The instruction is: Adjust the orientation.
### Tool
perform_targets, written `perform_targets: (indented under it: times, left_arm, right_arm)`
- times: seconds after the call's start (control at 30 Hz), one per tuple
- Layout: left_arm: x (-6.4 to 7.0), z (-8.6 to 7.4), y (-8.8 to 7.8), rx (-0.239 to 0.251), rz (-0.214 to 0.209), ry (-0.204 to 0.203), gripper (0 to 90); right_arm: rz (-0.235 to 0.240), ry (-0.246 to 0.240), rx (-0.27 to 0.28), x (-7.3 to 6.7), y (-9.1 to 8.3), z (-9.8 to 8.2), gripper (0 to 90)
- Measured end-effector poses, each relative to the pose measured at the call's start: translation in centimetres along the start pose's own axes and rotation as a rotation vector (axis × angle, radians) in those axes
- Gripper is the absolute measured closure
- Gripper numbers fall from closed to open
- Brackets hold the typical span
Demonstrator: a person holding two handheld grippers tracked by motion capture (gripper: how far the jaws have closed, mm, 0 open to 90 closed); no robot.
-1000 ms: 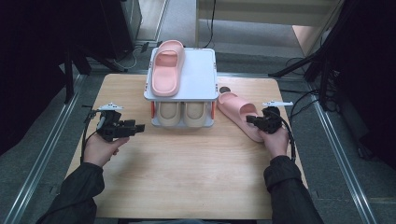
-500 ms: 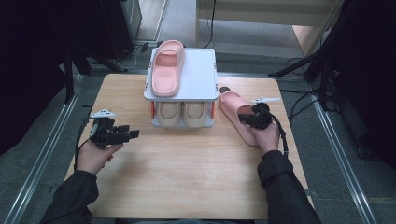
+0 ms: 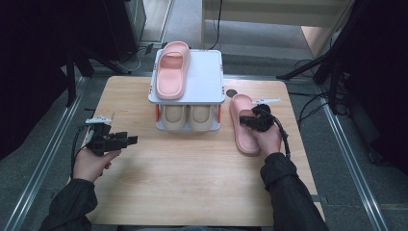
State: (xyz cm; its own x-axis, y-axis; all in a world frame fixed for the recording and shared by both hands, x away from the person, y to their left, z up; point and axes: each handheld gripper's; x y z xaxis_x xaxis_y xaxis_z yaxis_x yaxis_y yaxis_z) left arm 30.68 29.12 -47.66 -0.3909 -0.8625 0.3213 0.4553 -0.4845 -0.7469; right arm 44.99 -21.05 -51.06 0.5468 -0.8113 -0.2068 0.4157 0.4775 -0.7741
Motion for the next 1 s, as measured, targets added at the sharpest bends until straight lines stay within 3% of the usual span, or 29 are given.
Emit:
perform_targets:
  times: [0.27,0.53,0.73,1.0]
  left_arm:
    - [0.0,0.9,1.1,-0.015,-0.012,0.021,40.9]
    - [-0.1,2.1,2.3,-0.038,-0.023,0.028,40.9]
    - [-0.4,2.8,3.2,-0.04,-0.049,0.026,41.0]
    - [-0.4,3.3,3.6,-0.048,-0.053,0.029,41.1]
  right_arm:
    - [0.019,0.009,0.014,0.2,-1.3,-0.5,77.6]
    - [0.0,0.001,0.052,0.2,-3.0,-1.5,72.6]
    - [-0.027,0.02,0.086,0.6,-4.2,-2.5,66.7]
    - [-0.049,0.053,0.107,1.3,-4.8,-3.4,60.0]
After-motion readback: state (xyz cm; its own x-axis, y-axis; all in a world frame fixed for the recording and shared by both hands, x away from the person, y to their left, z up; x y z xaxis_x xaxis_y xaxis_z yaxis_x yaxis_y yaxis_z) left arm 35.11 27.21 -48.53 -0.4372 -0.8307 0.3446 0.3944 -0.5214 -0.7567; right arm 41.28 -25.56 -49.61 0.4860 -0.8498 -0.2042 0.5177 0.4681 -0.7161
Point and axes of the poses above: each handheld gripper's, and its own axes: y roughly forward along the jaws, z roughly out of its top, x roughly to its right, and after that the axes turned 8 degrees about -x, right-handed
